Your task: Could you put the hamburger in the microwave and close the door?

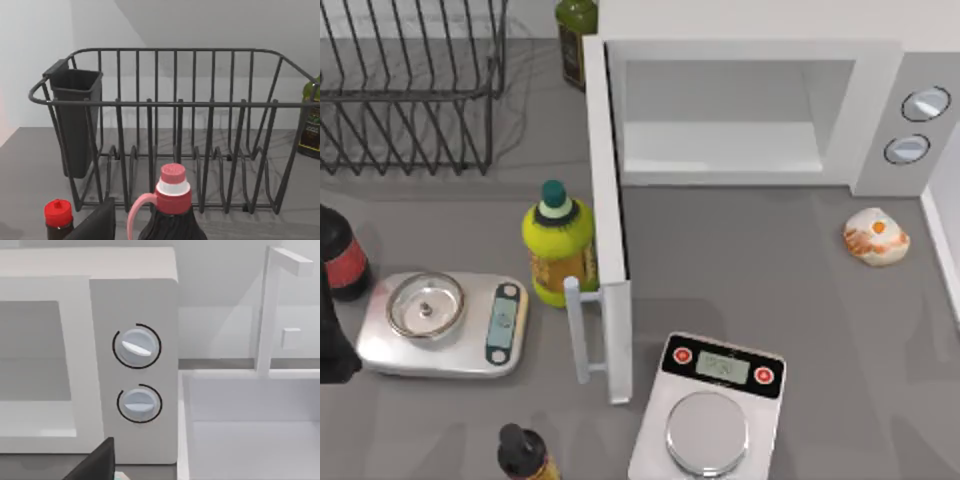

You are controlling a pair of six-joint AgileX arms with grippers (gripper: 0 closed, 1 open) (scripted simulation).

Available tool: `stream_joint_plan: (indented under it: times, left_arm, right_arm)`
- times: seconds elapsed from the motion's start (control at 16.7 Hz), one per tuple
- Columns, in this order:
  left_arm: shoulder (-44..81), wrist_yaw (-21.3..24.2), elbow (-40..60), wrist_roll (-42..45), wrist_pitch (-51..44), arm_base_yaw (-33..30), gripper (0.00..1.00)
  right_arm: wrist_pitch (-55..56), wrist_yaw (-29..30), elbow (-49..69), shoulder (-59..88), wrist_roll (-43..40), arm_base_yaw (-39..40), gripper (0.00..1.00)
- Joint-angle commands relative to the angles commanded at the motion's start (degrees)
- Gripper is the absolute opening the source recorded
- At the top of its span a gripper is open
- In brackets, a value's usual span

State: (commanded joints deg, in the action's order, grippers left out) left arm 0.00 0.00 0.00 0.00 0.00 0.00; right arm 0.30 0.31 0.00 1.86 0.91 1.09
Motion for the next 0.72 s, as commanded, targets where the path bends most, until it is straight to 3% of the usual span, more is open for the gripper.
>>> stream_joint_plan:
  times: [0.36, 0.72]
  left_arm:
    - [0.0, 0.0, 0.0, 0.0, 0.0, 0.0, 1.00]
    - [0.0, 0.0, 0.0, 0.0, 0.0, 0.0, 0.55]
  right_arm:
    - [-0.3, -0.3, 0.0, -1.9, -0.9, -1.1, 1.00]
    - [-0.3, -0.3, 0.0, -1.9, -0.9, -1.1, 1.00]
